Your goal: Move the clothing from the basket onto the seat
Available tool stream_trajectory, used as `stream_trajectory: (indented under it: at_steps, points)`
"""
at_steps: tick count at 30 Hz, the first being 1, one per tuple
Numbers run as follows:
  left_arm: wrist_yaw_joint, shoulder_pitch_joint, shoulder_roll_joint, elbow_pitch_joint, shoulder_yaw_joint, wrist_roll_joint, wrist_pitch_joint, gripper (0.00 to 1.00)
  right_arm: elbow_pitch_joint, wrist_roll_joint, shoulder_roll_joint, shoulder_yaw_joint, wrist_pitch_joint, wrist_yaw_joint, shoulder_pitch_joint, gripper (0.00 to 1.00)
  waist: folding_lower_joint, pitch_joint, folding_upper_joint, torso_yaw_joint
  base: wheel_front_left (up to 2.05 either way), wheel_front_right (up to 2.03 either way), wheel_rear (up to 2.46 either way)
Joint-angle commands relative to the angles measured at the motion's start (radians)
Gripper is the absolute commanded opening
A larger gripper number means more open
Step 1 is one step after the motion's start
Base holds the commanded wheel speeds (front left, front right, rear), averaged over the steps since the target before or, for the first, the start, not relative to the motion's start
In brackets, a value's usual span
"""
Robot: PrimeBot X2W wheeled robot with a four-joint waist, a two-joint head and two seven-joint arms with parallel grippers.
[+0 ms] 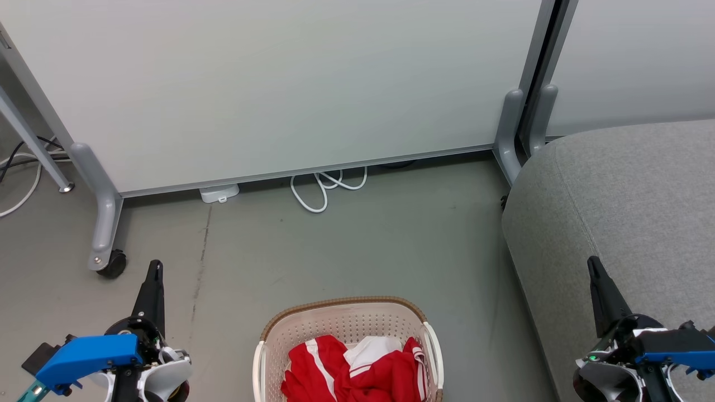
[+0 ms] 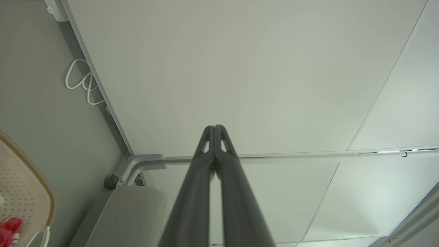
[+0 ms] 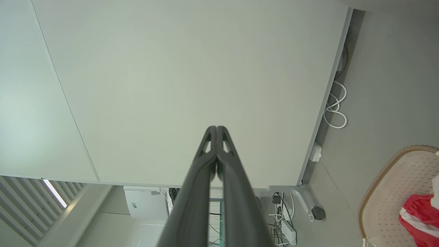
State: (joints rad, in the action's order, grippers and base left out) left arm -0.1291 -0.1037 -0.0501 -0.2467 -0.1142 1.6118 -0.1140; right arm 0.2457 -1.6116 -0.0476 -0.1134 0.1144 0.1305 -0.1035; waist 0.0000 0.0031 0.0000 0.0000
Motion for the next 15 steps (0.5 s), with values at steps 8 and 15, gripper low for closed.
stream_trajectory:
  at_steps: [8,15]
  points:
    - [0.000,0.013,0.002,-0.016,0.001,0.000,0.002,1.00,0.017,0.001,0.003,0.001,-0.002,-0.001,0.009,1.00,0.0000,0.000,0.0000,0.000,0.00,0.00,0.00]
    - [0.000,0.023,0.005,-0.024,0.018,-0.028,0.030,1.00,0.029,0.031,0.006,0.007,-0.030,-0.001,0.014,1.00,0.0000,0.001,0.0000,0.000,0.00,0.00,0.00]
